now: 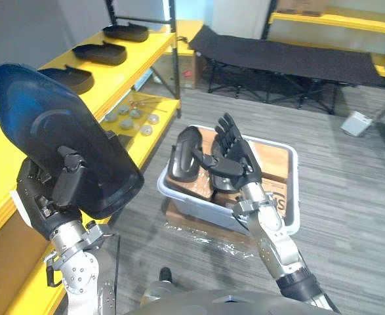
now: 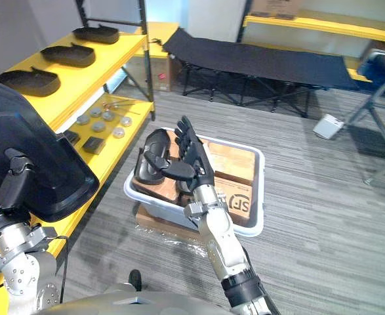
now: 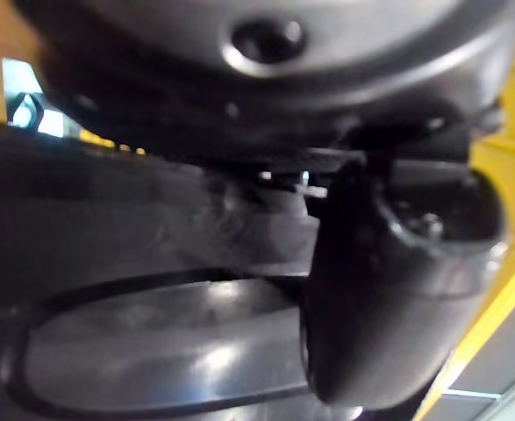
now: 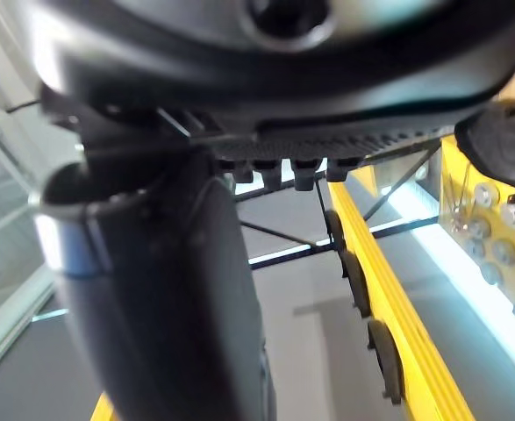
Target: Walk over and take three plastic housings, then place them on the shelf
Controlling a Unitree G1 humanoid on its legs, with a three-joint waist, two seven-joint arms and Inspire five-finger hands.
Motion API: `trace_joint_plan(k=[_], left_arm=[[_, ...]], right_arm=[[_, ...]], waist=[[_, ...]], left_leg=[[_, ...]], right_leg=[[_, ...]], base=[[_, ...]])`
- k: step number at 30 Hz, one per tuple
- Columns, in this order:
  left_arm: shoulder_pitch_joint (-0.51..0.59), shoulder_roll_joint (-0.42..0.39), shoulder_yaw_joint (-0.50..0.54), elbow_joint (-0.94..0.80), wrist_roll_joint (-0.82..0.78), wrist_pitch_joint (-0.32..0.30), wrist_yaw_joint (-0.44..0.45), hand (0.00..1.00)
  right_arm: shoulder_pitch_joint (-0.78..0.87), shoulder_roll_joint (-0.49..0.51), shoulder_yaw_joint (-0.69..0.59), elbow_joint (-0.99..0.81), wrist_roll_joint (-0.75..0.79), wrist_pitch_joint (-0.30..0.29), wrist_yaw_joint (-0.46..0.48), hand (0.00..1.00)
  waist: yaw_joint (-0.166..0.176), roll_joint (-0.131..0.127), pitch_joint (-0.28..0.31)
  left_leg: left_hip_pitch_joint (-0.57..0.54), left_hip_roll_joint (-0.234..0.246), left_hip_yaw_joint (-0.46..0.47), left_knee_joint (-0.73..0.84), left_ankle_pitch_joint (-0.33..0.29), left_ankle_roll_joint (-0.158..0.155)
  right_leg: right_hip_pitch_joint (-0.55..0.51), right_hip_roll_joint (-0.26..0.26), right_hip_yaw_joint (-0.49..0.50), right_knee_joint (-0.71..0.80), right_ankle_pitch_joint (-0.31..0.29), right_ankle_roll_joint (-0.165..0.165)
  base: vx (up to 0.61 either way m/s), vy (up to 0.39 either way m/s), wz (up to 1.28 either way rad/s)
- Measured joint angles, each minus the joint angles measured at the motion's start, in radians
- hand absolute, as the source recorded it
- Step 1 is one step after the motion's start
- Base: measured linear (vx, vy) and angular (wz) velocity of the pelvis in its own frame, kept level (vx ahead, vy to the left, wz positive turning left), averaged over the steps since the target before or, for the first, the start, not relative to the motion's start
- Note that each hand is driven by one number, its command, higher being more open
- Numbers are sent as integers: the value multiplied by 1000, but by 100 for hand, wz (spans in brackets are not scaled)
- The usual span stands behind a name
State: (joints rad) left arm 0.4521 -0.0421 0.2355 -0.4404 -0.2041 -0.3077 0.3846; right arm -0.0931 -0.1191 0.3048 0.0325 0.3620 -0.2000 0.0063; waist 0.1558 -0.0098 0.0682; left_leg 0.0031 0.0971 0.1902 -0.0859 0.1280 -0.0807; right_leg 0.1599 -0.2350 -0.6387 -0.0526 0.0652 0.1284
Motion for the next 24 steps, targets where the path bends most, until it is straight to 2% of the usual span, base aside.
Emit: trace_joint_plan(k=[3, 6, 7, 8, 9, 10, 12, 14, 16, 17, 18, 19, 21, 24], left_arm=[[39, -1, 24, 0, -26, 0, -13, 0], [52, -1, 18, 0, -57, 0, -61, 0], [48, -1, 14, 0, -65, 0, -77, 0], [34, 0, 6, 1, -69, 0, -119, 0], [17, 1, -10, 7, -69, 0, -153, 0], [14, 1, -16, 8, -72, 0, -165, 0], [18, 1, -26, 13, -90, -2, -177, 0], [20, 1, -28, 18, -103, -2, -173, 0], [16, 6, -38, 18, -103, -5, -180, 0], [13, 18, -58, 21, -102, -5, -193, 0], [5, 34, -79, 29, -101, -6, -220, 0], [-3, 45, -87, 40, -101, -6, -240, 0], [-40, 83, -117, 78, -101, -6, -308, 0], [-52, 94, -124, 81, -101, -13, -353, 0]], right_arm=[[-39, -6, 0, 36, 3, 0, 21, 100], [-42, -10, -11, 57, 6, 16, 28, 100], [-41, -10, -18, 66, 5, 17, 28, 100], [-35, -14, -36, 78, -1, 21, 19, 100], [-19, -37, -54, 78, -7, 22, 11, 100], [-14, -44, -60, 78, -19, 22, 10, 100], [2, -51, -69, 78, -45, 21, 13, 100], [8, -52, -71, 78, -54, 20, 28, 100], [28, -52, -93, 69, -48, 15, 51, 100], [58, -51, -116, 50, -41, 10, 55, 100], [97, -51, -145, 28, -41, -1, 53, 100], [117, -51, -159, 21, -41, -10, 52, 100], [171, -50, -214, -1, -41, -37, 37, 100], [186, -48, -247, -5, -41, -61, 30, 100]], waist=[[24, -5, 3], [27, -11, 21], [19, -12, 28], [-6, -14, 49], [-19, -10, 58], [-20, -5, 65], [-11, 4, 75], [-10, 16, 87], [-20, 17, 92], [-28, 16, 97], [-41, 14, 100], [-55, 13, 101], [-88, 12, 101], [-85, 25, 102]], left_leg=[[-8, 0, -10, 2, 0, 0], [-62, 0, -28, 43, 12, 15], [-80, 2, 2, 69, 1, 31], [-103, 31, 119, 128, -31, 57], [-116, 57, 216, 162, -31, 69], [-120, 62, 240, 169, -28, 78], [-126, 37, 225, 143, -3, 85], [-114, 22, 225, 121, -1, 85], [-113, 12, 216, 102, 5, 88], [-114, 4, 199, 99, 6, 90], [-120, -10, 165, 98, 10, 95], [-121, -22, 143, 94, 14, 100], [-121, -67, 71, 55, 44, 107], [-131, -84, 40, 13, 83, 109]], right_leg=[[0, 1, -9, 6, -10, -1], [21, -2, -90, 30, -19, 4], [35, -5, -123, 36, -24, 7], [74, -6, -199, 43, -33, 14], [99, -10, -265, 63, -42, 18], [104, -13, -288, 73, -44, 18], [104, -34, -307, 96, -70, 27], [104, -44, -304, 109, -79, 21], [101, -52, -293, 130, -97, 27], [92, -60, -261, 169, -133, 30], [68, -59, -179, 217, -185, 25], [60, -57, -135, 242, -213, 23], [24, -49, -14, 318, -297, 22], [9, -43, -20, 342, -317, 23]], base=[[9, 1, 15], [-18, -5, 57], [-66, 24, 140], [-65, 63, 180], [-41, 72, 179], [-50, 100, 128], [-41, 92, 59], [-50, 86, 13], [-67, 79, 18], [-89, 76, 54], [-127, 85, 74], [-117, 64, 94], [-104, 34, 113], [-32, 6, 61]])
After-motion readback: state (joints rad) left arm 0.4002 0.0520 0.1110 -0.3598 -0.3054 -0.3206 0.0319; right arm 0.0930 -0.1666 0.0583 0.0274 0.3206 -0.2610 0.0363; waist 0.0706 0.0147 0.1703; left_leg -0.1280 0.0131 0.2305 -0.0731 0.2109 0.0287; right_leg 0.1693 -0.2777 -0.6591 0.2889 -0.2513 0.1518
